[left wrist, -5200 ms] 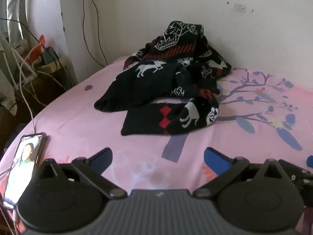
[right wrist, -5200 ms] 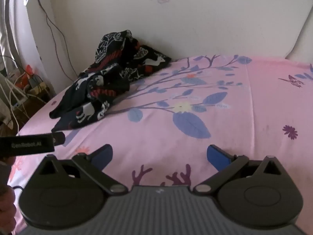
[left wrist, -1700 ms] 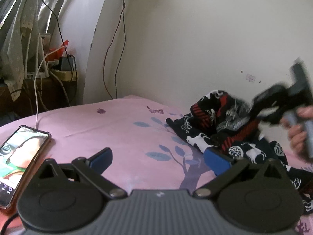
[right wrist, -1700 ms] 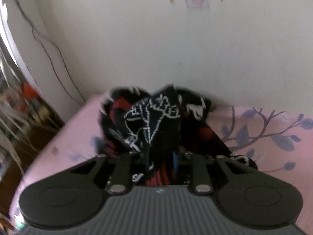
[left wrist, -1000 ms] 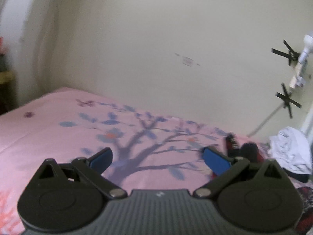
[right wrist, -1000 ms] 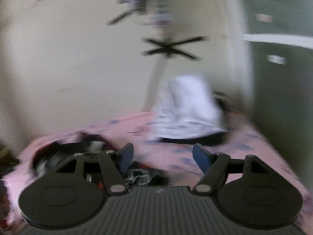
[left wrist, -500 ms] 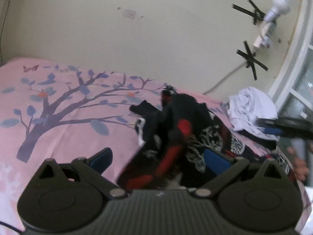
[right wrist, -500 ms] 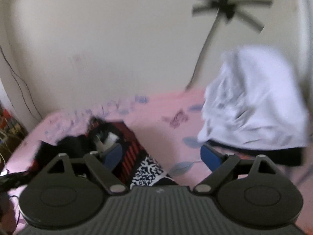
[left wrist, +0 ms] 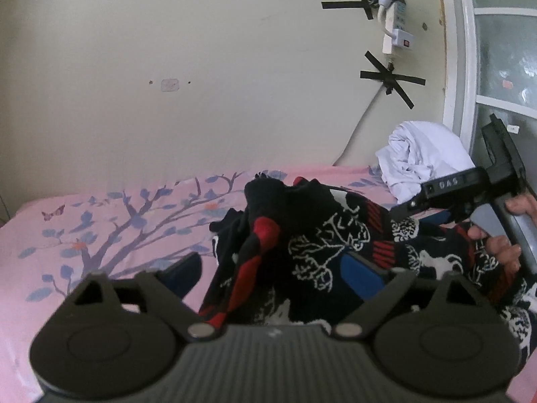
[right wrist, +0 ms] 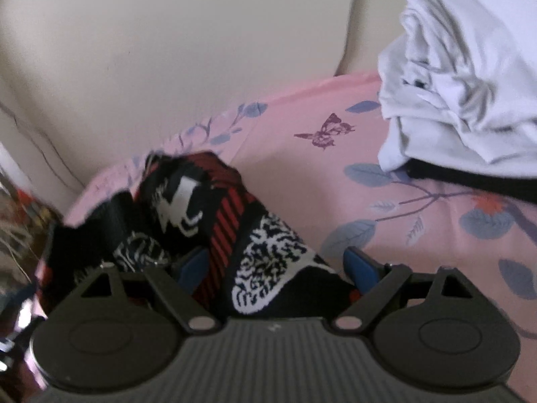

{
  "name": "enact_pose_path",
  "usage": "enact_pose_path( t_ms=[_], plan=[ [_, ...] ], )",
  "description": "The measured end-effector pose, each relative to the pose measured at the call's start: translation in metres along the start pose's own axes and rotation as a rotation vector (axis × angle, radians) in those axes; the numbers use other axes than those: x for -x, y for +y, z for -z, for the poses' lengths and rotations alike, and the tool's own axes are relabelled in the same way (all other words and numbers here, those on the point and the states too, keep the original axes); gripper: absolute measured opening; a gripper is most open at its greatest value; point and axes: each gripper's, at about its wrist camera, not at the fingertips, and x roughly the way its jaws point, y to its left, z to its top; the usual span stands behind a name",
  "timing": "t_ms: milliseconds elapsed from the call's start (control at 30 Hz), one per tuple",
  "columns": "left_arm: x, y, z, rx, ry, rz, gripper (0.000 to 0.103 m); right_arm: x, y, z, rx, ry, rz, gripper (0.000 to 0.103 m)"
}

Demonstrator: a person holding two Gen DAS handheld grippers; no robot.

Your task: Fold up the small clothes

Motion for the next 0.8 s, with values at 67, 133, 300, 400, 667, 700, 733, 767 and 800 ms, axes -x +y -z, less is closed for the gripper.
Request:
enact_pose_path(
  t_ms=[67,133,300,400,667,700,733,767,800],
  plan=[
    [-0.006,-0.002,0.0,-0.012,0.031,0.004,0.066,0.0,-0.002,-0.001,-0.014,-0.005,-0.006,0.085],
    [-0.015,-0.002,0.002,-0.02,0.079,0.002,0.03,0.001,0.0,-0.001,-0.004,-0.003,0.004,0.084],
    [0.004,0.018,0.004,0.049,0.079,0.033,0.006,0.004,0.019,0.004,0.038,0.072,-0.039,0.065],
    [0.07,0.051,0.001,0.089,-0.056,0.115,0.006,0.023,0.04,0.017,0.096,0.168,-0.271,0.067],
    [0.156,0.121,0.058,0.307,-0.071,-0.037,0.007,0.052,0.086,0.003,0.33,0.05,-0.338,0.089],
    [0.152,0.126,0.066,0.346,-0.046,-0.042,0.007,0.044,0.088,-0.007,0.321,0.025,-0.287,0.089],
    [0.149,0.129,0.074,0.376,-0.021,-0.043,0.007,0.034,0.089,-0.015,0.3,0.022,-0.257,0.089],
    [0.146,0.128,0.079,0.383,-0.006,-0.049,0.007,0.021,0.088,-0.024,0.267,0.024,-0.236,0.089],
    [0.144,0.126,0.083,0.377,-0.003,-0.056,0.007,0.008,0.088,-0.032,0.234,0.027,-0.219,0.089]
  ],
)
